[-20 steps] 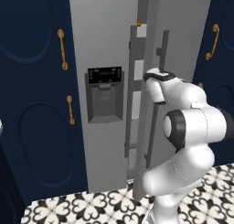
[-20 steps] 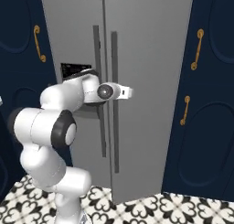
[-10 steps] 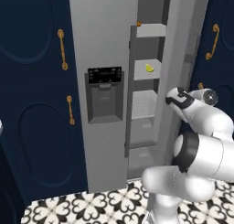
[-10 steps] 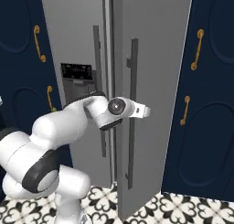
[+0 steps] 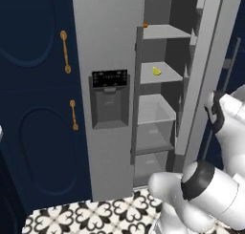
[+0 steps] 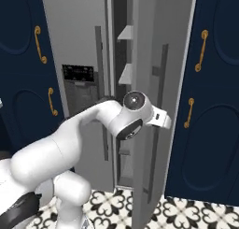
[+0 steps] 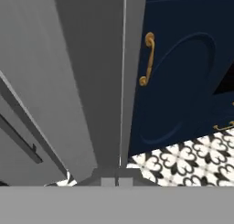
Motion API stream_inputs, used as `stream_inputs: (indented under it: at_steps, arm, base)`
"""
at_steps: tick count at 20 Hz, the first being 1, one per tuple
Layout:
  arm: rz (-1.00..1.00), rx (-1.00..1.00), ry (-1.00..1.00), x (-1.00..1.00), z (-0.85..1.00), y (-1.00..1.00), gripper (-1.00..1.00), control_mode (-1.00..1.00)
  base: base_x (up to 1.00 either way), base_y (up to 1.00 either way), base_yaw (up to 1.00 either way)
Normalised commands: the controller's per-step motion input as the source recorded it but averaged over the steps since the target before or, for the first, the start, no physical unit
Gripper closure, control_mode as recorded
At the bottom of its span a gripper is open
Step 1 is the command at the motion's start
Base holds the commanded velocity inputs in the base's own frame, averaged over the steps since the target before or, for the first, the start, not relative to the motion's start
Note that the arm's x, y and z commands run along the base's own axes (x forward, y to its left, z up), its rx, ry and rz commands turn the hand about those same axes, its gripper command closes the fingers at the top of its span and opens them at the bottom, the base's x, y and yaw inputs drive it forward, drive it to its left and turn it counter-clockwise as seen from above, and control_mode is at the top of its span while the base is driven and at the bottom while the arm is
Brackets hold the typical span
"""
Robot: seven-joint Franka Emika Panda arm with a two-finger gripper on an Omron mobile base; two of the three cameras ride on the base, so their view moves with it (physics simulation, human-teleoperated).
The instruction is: Grab a lemon wedge from the fridge and one ice cube from the ice bowl, and put them in the glass of lemonade.
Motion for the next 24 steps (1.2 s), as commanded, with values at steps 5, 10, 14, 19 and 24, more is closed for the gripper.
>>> stream_inputs:
  at_steps: [5,10,14,19,24]
  arm:
    - [0.03,-0.02,0.1,-0.59,0.76,0.26,1.0,-1.0]
    - [0.1,-0.16,0.21,0.17,0.14,1.0,1.0,-1.0]
    - [0.16,-0.18,0.21,0.86,-0.14,1.0,1.0,-1.0]
    - [0.12,-0.2,0.29,1.0,-0.27,0.98,-1.0,-1.0]
    - [0.03,-0.24,0.06,0.87,-0.09,0.19,-1.0,-1.0]
  base:
    - [0.0,0.0,0.0]
    - [0.0,0.0,0.0]
    - [0.0,0.0,0.0]
    - [0.0,0.0,0.0]
    - [0.0,0.0,0.0]
